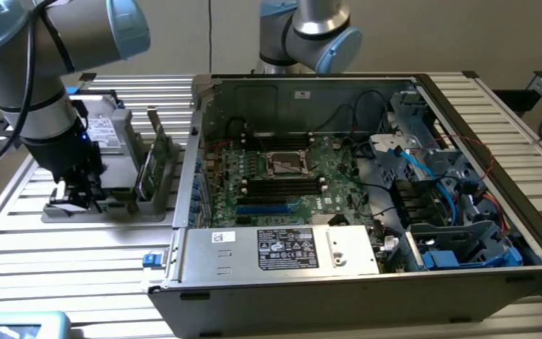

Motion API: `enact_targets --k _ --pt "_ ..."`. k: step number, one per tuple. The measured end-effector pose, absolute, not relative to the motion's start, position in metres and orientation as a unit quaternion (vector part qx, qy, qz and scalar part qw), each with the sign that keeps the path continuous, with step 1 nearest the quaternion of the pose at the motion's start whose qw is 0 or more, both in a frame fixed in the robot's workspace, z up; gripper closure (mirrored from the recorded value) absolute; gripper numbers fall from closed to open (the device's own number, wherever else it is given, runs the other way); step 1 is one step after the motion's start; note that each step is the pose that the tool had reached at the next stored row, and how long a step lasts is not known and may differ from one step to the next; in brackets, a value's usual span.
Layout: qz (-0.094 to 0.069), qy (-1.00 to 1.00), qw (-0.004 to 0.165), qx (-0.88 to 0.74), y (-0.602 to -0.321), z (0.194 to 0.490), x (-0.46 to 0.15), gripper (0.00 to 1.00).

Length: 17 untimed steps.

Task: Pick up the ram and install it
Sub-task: 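Pick up the ram and move it above insertion slot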

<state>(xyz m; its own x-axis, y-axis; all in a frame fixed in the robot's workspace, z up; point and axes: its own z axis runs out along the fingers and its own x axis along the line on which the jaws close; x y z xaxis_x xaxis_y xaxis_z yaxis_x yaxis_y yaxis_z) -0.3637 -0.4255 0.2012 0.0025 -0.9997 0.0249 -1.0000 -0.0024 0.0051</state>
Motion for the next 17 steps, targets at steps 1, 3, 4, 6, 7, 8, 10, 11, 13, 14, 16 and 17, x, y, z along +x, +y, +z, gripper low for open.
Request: enact_targets --k 1,3,4,6,7,8,10,11,13,14,16,17 --pt "0.007 -0.706 0.011 0.708 -0.426 0.2 -0.364 0.64" --pt "0.007 -0.706 0.011 0.708 -0.426 0.199 -0.364 0.64" --pt "0.007 -0.706 0.011 0.708 -0.426 0.198 -0.364 0.64" --pt "0.007 -0.706 0.011 0.708 -0.425 0.197 -0.365 0.64" --pt "0.007 -0.706 0.011 0.708 -0.425 0.197 -0.365 0.64" --pt "0.007 -0.706 0.011 0.708 -0.425 0.197 -0.366 0.64" --pt "0.007 -0.706 0.011 0.708 -0.424 0.196 -0.366 0.64" --pt "0.007 -0.706 0.011 0.708 -0.424 0.196 -0.366 0.64" --pt "0.007 -0.706 0.011 0.708 -0.424 0.196 -0.366 0.72" --pt "0.007 -0.706 0.011 0.708 -0.424 0.196 -0.366 0.78" --pt "0.007 -0.706 0.01 0.708 -0.424 0.202 -0.366 0.84" --pt "0.007 -0.706 0.01 0.708 -0.424 0.207 -0.367 0.87"
